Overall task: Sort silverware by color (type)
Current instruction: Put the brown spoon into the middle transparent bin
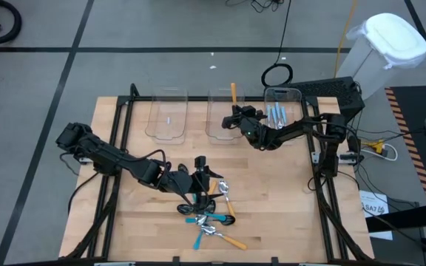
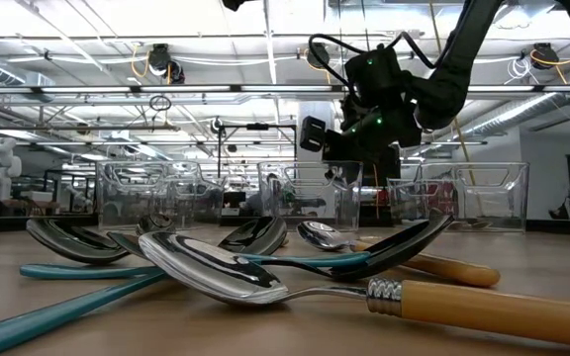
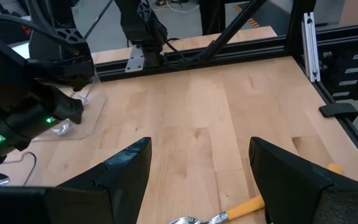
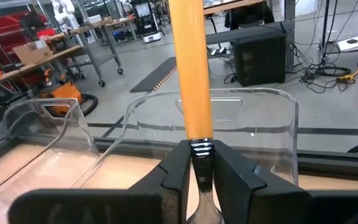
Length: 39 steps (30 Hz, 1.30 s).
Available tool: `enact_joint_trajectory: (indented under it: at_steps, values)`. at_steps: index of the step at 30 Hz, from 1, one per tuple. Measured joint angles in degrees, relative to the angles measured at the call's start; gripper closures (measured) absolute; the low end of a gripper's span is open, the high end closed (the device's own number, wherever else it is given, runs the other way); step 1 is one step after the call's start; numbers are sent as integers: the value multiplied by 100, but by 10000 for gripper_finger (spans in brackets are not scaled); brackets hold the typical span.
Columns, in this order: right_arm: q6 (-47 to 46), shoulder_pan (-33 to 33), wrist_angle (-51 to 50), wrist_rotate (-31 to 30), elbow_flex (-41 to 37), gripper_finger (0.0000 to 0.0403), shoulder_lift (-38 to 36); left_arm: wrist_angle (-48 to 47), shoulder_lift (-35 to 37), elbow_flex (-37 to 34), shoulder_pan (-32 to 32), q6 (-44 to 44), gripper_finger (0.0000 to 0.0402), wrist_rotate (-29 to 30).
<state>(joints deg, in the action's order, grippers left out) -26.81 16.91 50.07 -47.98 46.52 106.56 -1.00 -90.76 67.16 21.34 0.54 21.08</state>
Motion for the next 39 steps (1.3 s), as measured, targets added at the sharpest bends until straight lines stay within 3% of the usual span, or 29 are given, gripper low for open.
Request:
enact_joint_trajectory:
  at_steps: [27, 39]
  values:
    - [-338, 39, -555, -18, 2, 345, 0, -6, 0, 0, 0, -4, 133, 0]
    - [-396, 42, -669, -16, 2, 292, 0, -8, 0, 0, 0, -4, 133, 0]
